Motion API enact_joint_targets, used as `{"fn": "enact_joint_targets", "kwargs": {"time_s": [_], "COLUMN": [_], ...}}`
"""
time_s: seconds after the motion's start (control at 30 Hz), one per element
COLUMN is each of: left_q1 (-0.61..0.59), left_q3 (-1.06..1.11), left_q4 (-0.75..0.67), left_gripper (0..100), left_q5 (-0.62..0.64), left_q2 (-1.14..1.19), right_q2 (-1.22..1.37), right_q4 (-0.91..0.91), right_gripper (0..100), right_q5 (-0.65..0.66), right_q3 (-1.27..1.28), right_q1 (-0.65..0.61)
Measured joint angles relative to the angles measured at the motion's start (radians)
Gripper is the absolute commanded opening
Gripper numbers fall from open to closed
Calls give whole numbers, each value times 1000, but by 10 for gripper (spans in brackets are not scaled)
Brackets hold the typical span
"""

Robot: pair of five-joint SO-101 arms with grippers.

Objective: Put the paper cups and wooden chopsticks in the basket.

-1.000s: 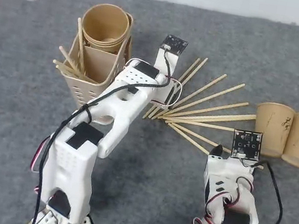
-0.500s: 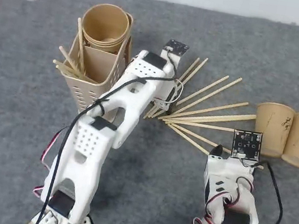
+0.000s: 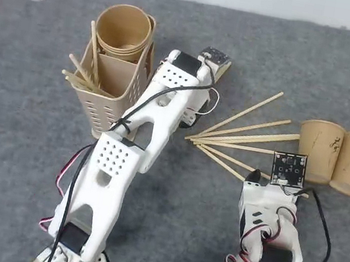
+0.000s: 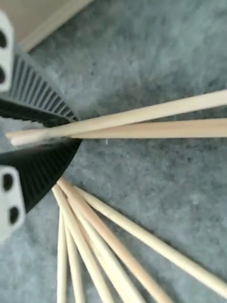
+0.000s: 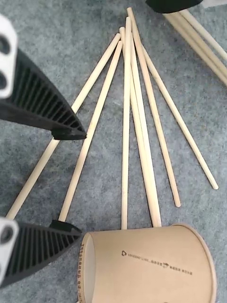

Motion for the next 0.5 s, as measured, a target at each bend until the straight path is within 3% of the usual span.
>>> {"fn": "enact_joint_targets", "kwargs": {"time_s": [0.2,0.5], "left_q1": [80,229], "left_q3": [52,408], "left_q4": [0,0], "left_gripper": [12,12], "left_q5": [-74,-252], "left_q2": [-55,-491], "right_q2": [0,0], "right_q4": [0,0], "right_gripper": [284,284], "right_q5": [0,0], "right_q3": [0,0], "right_q1": [0,0]}}
